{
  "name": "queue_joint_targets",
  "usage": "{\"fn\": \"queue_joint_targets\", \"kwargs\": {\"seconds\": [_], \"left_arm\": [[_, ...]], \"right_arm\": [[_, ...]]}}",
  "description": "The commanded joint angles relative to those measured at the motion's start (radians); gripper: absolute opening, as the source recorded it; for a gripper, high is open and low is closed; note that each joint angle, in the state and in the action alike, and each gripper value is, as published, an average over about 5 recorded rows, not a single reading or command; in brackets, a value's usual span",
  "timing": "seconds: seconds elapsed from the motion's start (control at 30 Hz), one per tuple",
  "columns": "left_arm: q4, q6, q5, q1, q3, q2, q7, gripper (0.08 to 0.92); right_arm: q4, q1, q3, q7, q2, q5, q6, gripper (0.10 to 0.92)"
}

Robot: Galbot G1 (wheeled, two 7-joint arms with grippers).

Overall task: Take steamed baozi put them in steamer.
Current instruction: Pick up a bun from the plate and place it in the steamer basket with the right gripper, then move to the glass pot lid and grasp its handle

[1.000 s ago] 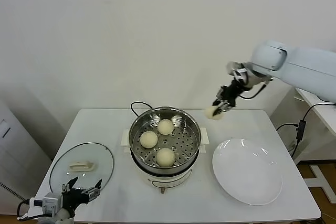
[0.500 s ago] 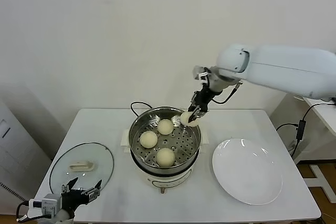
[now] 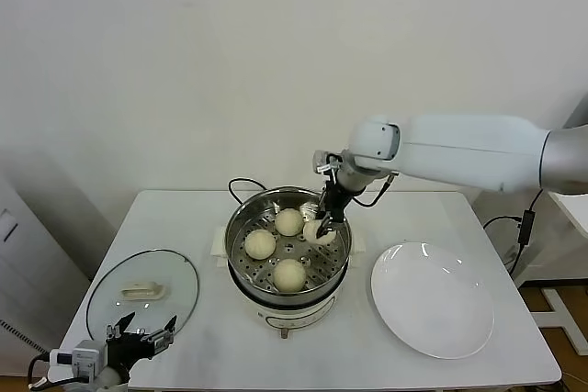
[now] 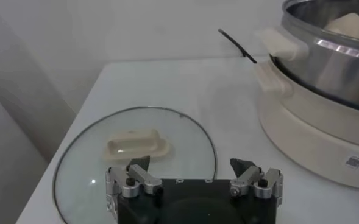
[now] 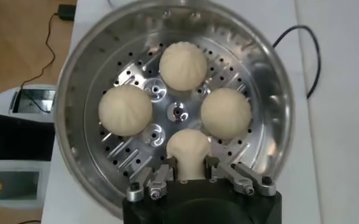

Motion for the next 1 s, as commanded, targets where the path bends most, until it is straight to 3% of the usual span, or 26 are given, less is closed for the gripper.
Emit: {"fn": "queue_joint_targets", "kwargs": {"seconds": [0.03,0.2,0.5,0.73,0.83,1.0], "left_arm": [[0.004,0.000,0.000,-0.001,0.000,-0.001,0.000,0.823],[0.006,0.000,0.000,-0.003,0.001,-0.003,0.000,0.823],[0.005,-0.001,0.000,-0.001,0.000,-0.004,0.000,0.823],[0.007,-0.001,-0.003,-0.007,-0.002,0.001,0.000,0.823],[0.007,-0.003,-0.009,-0.010,-0.008,-0.001,0.000,0.823],[0.009,-0.009,-0.011,-0.015,-0.017,-0.010,0.001,0.823]], "right_arm": [[0.003,-0.081,0.006,0.054,0.012,-0.031,-0.020,0.314],[0.000,-0.091,0.015,0.062,0.007,-0.035,-0.019,0.359],[-0.016,-0.040,0.071,0.020,-0.025,-0.024,-0.014,0.612],[-0.043,0.029,0.211,-0.042,-0.162,0.028,0.008,0.797],[-0.026,0.012,0.291,-0.025,-0.259,0.066,0.016,0.819],[0.055,-0.104,0.413,0.143,-0.480,0.143,0.068,0.823]]}}
